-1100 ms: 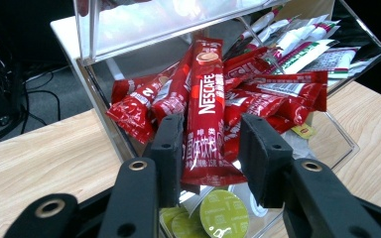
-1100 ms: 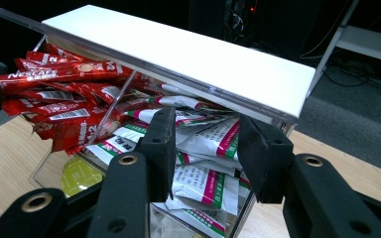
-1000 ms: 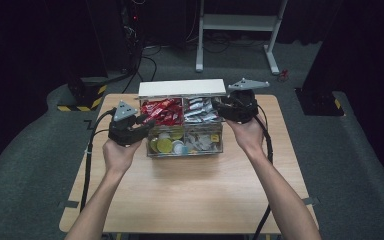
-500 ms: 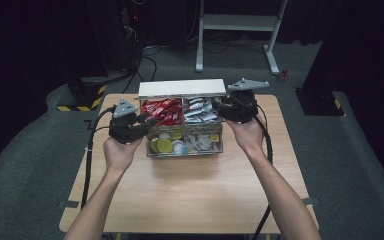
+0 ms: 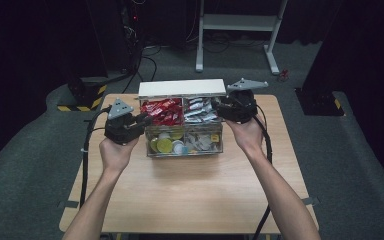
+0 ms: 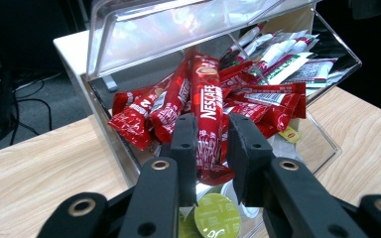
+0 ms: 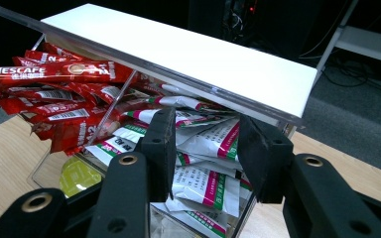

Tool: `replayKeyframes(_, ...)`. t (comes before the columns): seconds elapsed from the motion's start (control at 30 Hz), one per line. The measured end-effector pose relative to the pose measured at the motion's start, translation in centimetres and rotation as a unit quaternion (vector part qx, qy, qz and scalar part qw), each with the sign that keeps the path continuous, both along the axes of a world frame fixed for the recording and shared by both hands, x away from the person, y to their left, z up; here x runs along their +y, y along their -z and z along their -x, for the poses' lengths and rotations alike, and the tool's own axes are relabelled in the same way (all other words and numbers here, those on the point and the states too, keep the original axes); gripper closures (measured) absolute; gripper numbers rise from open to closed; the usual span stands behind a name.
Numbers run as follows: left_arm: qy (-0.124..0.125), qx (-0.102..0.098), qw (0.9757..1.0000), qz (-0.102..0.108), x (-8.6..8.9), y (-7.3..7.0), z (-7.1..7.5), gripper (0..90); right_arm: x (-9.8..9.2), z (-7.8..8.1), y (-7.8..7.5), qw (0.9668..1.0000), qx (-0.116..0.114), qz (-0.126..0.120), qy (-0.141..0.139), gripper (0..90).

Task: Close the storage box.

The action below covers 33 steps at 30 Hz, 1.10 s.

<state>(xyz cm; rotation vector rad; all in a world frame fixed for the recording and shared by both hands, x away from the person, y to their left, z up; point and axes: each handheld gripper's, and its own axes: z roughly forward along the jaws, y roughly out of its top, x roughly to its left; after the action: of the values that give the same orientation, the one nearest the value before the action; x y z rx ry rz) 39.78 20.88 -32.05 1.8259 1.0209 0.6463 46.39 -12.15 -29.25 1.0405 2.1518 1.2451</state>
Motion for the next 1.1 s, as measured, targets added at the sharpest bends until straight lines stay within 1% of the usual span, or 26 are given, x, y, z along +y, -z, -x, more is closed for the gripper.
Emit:
replayKeyframes(0.17, -0.003, -0.007, 1.0000, 0.005, 0.3, -0.2, 0.2, 77.7, 0.1, 0.0, 0.0, 1.0000, 0.000, 0.001, 0.000, 59.0)
replayKeyframes(0.53, 0.001, -0.018, 0.9998, 0.009, 0.6, -0.5, 0.8, 79.5, 0.1, -0.1, 0.0, 1.0000, 0.002, 0.001, -0.001, 58.9)
replayKeyframes(0.8, 0.002, -0.022, 0.9997, 0.014, 1.2, -0.7, 1.3, 80.2, 0.1, -0.1, 0.0, 1.0000, 0.001, 0.001, -0.002, 59.0)
replayKeyframes(0.9, 0.007, -0.020, 0.9996, 0.017, 1.5, -0.8, 1.6, 81.1, 0.1, -0.1, 0.0, 1.0000, 0.001, 0.000, -0.003, 59.0)
replayKeyframes(1.1, 0.007, -0.024, 0.9994, 0.025, 2.2, -0.9, 2.1, 81.2, 0.1, -0.1, 0.0, 1.0000, 0.001, 0.000, -0.002, 58.9)
